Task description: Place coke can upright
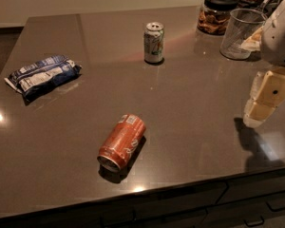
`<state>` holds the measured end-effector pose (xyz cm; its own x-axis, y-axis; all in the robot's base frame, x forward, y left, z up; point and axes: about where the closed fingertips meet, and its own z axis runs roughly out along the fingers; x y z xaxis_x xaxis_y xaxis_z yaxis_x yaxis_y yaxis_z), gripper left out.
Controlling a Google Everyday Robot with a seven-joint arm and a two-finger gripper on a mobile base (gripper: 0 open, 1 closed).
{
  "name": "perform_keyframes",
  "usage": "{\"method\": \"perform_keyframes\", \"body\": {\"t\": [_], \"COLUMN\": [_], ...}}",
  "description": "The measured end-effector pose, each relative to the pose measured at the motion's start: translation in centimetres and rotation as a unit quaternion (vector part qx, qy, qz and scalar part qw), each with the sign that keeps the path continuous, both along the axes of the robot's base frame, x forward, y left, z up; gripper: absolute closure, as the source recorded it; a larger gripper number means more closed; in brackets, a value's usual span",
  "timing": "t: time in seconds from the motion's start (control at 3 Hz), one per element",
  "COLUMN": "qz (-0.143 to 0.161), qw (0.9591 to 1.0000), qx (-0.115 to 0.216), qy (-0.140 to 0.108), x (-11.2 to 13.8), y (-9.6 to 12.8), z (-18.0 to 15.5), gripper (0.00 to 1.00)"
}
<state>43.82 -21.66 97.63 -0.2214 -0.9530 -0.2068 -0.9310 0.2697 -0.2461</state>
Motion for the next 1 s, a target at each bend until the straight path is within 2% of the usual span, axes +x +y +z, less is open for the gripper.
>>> {"method": "perform_keyframes", "body": {"t": [0.33, 0.67, 1.0], "qz": [0.010, 0.072, 0.135], "qw": [0.9999, 0.9973, 0.9902], "qx": [0.003, 0.019, 0.038], "qy": [0.000, -0.001, -0.002], "x": [0.1, 0.8, 1.1], "y": [0.5, 4.0, 7.7], "z": [0.0, -0.1, -0.2], "gripper": [0.00, 0.00, 0.00]}}
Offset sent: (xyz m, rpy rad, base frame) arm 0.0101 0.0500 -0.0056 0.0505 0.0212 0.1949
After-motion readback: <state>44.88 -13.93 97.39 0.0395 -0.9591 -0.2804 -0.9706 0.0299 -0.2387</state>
